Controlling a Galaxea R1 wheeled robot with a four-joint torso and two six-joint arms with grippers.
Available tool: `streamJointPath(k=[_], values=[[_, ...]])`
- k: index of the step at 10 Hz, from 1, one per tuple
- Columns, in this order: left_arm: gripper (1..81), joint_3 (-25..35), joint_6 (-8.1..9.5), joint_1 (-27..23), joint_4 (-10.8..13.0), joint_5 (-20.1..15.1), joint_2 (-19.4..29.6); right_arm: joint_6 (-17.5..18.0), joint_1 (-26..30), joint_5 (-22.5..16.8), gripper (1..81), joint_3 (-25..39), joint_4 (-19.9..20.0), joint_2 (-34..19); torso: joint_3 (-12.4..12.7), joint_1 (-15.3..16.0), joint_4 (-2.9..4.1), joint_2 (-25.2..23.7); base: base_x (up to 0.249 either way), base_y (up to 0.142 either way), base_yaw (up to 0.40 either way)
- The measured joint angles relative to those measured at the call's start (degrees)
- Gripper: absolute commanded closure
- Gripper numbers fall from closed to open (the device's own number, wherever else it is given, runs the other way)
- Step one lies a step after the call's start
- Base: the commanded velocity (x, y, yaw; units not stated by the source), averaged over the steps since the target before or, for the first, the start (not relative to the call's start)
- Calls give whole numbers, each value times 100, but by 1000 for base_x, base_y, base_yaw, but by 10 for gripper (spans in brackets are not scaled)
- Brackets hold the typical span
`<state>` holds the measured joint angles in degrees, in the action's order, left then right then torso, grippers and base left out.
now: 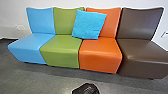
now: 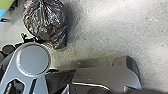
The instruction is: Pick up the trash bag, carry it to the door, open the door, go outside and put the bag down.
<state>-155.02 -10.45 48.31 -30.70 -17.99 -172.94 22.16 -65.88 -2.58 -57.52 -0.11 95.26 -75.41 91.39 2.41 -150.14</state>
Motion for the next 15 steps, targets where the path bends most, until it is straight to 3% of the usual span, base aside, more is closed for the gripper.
streamJointPath(k=[3, 6, 11, 15], values=[[811, 251, -156, -5, 63, -24, 166, 2, 1, 16, 10, 0, -2, 27, -2, -385, 0, 619, 0, 0, 0], [811, 441, -300, -13, 71, -333, 408, 0, -5, 50, 10, -100, -5, 240, 65, -710, 0, 1154, 0, 0, 0], [811, 761, -300, 177, 63, -585, 725, -1, -378, 96, 10, -797, -11, 946, 992, -1320, 0, 2090, 0, 0, 0], [811, 1585, -300, 205, -139, -628, 1318, -28, -611, 105, 10, -1001, -16, 1279, 1792, -1851, 0, 2900, 0, 0, 0]])
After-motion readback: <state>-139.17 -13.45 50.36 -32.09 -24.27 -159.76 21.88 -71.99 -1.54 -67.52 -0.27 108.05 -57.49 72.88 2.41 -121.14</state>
